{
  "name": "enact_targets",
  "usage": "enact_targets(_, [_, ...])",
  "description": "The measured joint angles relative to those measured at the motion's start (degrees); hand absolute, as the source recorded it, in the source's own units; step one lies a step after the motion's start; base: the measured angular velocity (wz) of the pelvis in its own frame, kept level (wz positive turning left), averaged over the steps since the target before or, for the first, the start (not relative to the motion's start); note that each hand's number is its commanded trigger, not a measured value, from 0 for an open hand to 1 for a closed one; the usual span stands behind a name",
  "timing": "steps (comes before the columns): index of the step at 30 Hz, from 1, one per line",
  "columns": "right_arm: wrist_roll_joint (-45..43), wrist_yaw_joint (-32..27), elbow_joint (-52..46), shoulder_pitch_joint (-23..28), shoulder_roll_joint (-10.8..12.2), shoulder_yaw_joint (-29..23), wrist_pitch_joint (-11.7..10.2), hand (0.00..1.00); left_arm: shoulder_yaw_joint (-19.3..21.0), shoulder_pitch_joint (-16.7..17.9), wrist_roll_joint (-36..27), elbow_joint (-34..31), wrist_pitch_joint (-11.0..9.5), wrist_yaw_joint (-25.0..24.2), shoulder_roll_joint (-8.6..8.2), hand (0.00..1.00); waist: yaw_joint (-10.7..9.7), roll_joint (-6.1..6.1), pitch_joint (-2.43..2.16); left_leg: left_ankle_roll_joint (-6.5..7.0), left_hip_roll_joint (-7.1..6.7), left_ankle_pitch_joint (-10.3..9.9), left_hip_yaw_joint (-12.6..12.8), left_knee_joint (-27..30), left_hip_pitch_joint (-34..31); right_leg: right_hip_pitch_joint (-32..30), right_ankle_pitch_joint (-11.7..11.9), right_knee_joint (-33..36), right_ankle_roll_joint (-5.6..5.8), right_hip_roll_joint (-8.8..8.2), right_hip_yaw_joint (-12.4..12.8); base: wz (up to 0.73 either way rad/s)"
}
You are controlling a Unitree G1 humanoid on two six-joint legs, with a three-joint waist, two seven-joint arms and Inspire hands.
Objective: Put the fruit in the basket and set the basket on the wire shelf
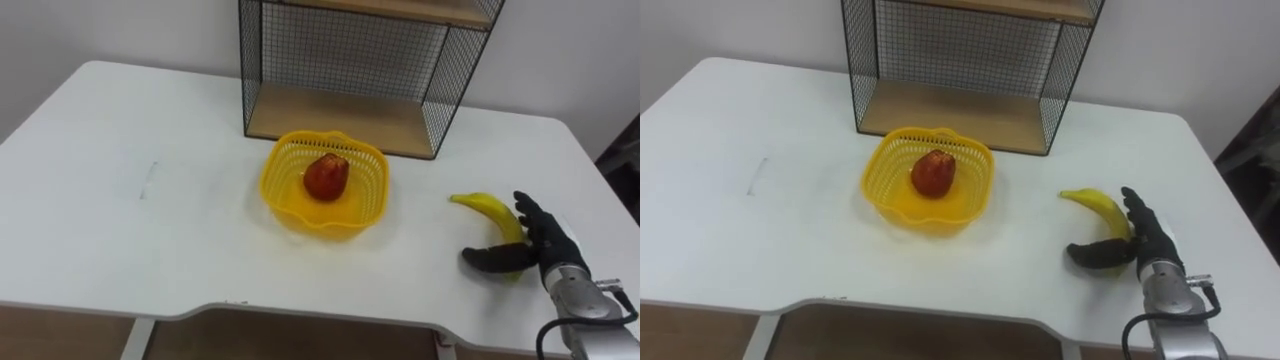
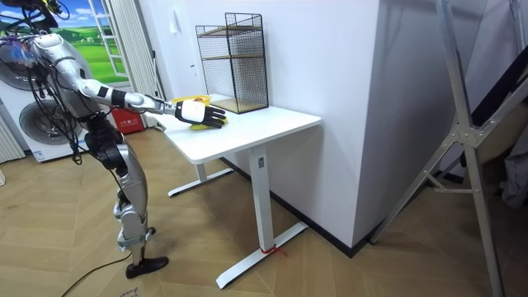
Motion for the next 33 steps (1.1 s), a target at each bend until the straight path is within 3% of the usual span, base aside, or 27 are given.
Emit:
enact_targets(3, [-0.51, 0.47, 1.33, -0.15, 0.00, 0.00, -0.80, 0.00, -0.06, -0.04, 0.01, -0.02, -0.03, 0.00, 0.04, 0.00, -0.01, -0.21, 0.07, 0.00, 0.00, 0.00, -0.08, 0.50, 0.21, 0.37, 0.00, -0.04, 0.00, 0.01, -0.03, 0.00])
enact_targets(5, [-1.34, 0.77, 1.97, -0.46, 0.02, 0.01, -0.81, 1.00, -0.07, -0.09, 0.00, -0.02, -0.09, 0.00, 0.04, 0.00, 0.01, -0.30, 0.12, 0.00, 0.00, -0.01, -0.10, 0.50, 0.48, 0.63, 0.00, -0.10, 0.00, 0.01, -0.05, 0.00])
enact_targets(19, [-6.88, -3.16, 2.82, -1.69, -0.66, -2.74, -0.63, 1.00, -0.15, 0.45, 0.02, -0.33, -0.26, 0.02, 0.03, 0.00, -0.13, -0.22, 0.00, -0.02, 0.10, -0.02, -0.07, 0.10, 0.43, 0.75, 0.08, -0.83, -0.04, 0.27, 0.11, 0.00])
enact_targets(33, [-6.80, -2.08, 1.16, -1.11, -0.49, -2.24, 0.90, 1.00, -0.08, 0.15, 0.02, -0.24, -0.43, 0.01, 0.02, 0.00, -0.11, 0.35, -0.03, -0.04, 0.12, -0.03, 0.02, -0.57, 0.60, 0.67, 0.11, -0.66, -0.07, 0.27, 0.15, 0.00])
